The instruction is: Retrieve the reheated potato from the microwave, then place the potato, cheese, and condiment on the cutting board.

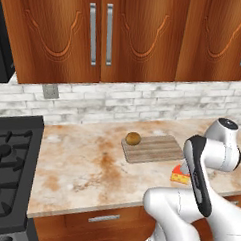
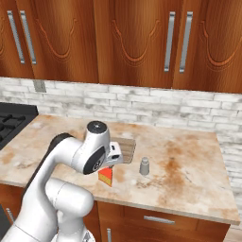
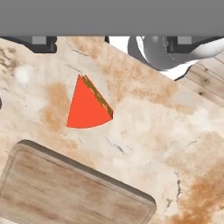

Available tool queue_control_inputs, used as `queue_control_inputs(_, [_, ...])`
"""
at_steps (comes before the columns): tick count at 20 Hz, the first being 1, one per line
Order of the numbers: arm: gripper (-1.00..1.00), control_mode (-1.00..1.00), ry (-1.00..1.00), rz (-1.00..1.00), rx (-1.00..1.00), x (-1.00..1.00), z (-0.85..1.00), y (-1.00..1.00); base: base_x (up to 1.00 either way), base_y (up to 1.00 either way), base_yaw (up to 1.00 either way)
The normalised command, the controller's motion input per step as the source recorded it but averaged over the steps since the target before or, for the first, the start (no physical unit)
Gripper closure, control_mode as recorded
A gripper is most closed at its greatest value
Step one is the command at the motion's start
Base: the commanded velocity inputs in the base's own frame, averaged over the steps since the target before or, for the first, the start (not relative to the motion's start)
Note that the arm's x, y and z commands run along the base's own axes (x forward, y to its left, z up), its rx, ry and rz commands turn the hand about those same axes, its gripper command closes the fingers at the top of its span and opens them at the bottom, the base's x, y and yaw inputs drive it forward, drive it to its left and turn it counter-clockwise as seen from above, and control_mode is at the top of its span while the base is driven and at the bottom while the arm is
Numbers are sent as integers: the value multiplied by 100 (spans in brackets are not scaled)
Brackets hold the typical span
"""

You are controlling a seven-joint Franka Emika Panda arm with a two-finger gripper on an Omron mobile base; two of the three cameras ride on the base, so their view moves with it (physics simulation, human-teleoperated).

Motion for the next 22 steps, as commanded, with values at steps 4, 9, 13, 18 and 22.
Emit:
queue_control_inputs(4, [-100, -100, 1, 6, 0, 1, -25, 0, 0, 0, 0])
queue_control_inputs(9, [-100, -100, 4, 0, 0, 19, -21, 0, 0, 0, 0])
queue_control_inputs(13, [-100, -100, 4, 0, 0, 21, -23, 0, 0, 0, 0])
queue_control_inputs(18, [-100, -100, 4, 0, 0, 19, -27, 0, 0, 0, 0])
queue_control_inputs(22, [-100, -100, 3, 0, 0, 22, -26, 0, 0, 0, 0])
